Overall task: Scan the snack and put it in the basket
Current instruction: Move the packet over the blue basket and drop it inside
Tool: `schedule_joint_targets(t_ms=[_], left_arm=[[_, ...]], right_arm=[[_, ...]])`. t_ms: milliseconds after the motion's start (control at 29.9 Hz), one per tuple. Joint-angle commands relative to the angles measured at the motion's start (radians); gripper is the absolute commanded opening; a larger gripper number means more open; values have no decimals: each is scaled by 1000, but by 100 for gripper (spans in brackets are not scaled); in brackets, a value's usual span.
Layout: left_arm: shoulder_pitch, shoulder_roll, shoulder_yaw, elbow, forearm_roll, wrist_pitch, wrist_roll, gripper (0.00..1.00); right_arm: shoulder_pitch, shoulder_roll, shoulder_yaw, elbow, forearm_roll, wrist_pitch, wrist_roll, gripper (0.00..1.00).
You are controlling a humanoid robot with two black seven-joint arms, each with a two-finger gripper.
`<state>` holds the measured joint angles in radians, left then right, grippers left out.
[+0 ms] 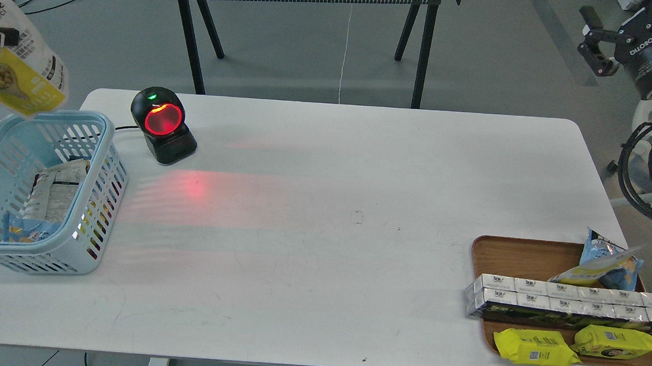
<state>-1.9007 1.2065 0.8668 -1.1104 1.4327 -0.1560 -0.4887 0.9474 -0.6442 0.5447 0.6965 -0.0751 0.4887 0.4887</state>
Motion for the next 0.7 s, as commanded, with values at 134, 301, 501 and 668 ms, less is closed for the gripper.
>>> schedule_joint_targets(t_ms=[134, 301, 501, 668], left_arm=[[124, 21, -6, 15, 6, 22, 0, 0], [282, 5, -95, 38, 8, 33, 0, 0], [463, -41, -224, 72, 12, 33, 0, 0], [549, -73, -281, 112, 12, 35, 0, 2]], right_arm=[[1, 0, 0, 0, -2, 0, 0, 100], [8, -2, -2, 0, -2, 0, 0, 100], [10, -2, -2, 0, -2, 0, 0, 100], [10, 0, -2, 0, -2, 0, 0, 100]])
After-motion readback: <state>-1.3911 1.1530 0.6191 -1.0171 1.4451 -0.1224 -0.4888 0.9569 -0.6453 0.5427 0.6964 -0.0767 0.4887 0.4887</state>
